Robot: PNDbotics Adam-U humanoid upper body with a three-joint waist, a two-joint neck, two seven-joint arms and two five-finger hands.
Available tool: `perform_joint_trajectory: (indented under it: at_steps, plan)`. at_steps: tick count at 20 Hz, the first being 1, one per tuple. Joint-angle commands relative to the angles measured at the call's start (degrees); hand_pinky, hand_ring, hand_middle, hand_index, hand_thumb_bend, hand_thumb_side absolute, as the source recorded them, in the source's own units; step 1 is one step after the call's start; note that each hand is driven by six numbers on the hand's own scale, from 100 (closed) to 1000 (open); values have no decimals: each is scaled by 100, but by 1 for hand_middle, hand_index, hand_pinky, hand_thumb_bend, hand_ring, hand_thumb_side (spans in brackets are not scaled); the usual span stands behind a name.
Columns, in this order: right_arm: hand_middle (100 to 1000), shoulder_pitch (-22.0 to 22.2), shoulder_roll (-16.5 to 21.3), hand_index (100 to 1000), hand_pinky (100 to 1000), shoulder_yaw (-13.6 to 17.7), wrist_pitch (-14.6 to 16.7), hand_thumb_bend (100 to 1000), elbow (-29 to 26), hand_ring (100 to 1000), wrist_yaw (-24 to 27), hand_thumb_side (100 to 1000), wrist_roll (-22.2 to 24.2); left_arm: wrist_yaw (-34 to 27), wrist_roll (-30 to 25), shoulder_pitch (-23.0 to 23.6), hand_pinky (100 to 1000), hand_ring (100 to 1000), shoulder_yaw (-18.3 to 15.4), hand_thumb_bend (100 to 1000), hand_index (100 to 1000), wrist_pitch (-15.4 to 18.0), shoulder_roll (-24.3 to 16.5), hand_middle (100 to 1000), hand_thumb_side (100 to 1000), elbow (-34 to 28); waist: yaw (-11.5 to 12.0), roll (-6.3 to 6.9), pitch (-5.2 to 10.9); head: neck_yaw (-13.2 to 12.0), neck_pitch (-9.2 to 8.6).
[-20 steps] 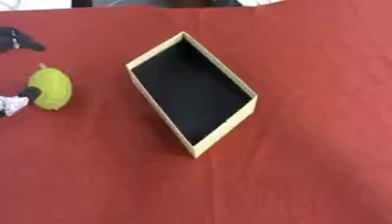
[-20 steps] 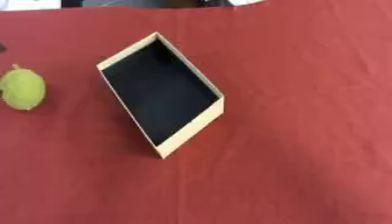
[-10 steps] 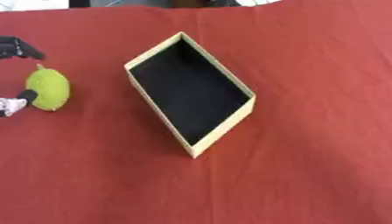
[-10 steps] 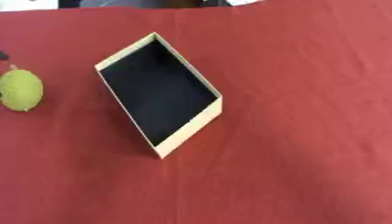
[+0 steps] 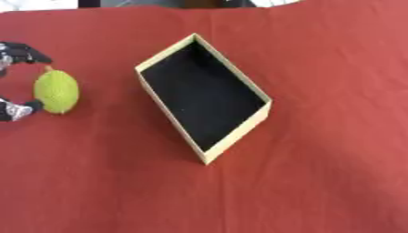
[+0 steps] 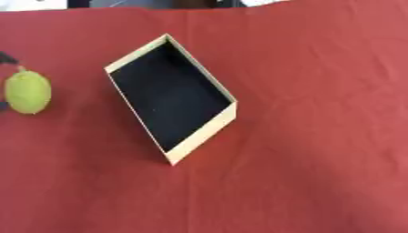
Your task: Pick up objects on the table and place them in the box.
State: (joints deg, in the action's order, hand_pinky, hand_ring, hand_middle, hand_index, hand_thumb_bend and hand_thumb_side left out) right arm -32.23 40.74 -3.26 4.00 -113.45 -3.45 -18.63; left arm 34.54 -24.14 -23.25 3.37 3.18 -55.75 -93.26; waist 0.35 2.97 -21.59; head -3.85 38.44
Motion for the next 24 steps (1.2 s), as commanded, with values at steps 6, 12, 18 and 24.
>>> perform_joint_trajectory:
  at_steps: [6, 12, 18, 24]
  plan:
    - [713, -81, 96, 824, 801, 22, 8, 119, -114, 790, 40, 620, 22, 449, 41, -378, 837, 851, 127, 353, 906, 121, 41, 833, 100, 562, -13, -26, 80, -31, -111]
    - [713, -61, 81, 824, 801, 29, 36, 117, -114, 790, 54, 622, 19, 648, 63, -637, 836, 850, 208, 361, 908, 202, 235, 835, 100, 1013, -36, -56, 50, -43, -154]
    - [712, -75, 49, 823, 801, 25, 42, 115, -114, 790, 72, 623, 26, 1149, 165, -864, 836, 850, 305, 365, 905, 284, 403, 840, 100, 1442, -57, -76, 17, -62, -198]
    - [710, -79, 26, 823, 800, 23, 40, 111, -114, 790, 90, 624, 32, 1886, 454, -1027, 827, 842, 363, 343, 893, 355, 534, 837, 100, 1801, -78, -85, -14, -73, -229]
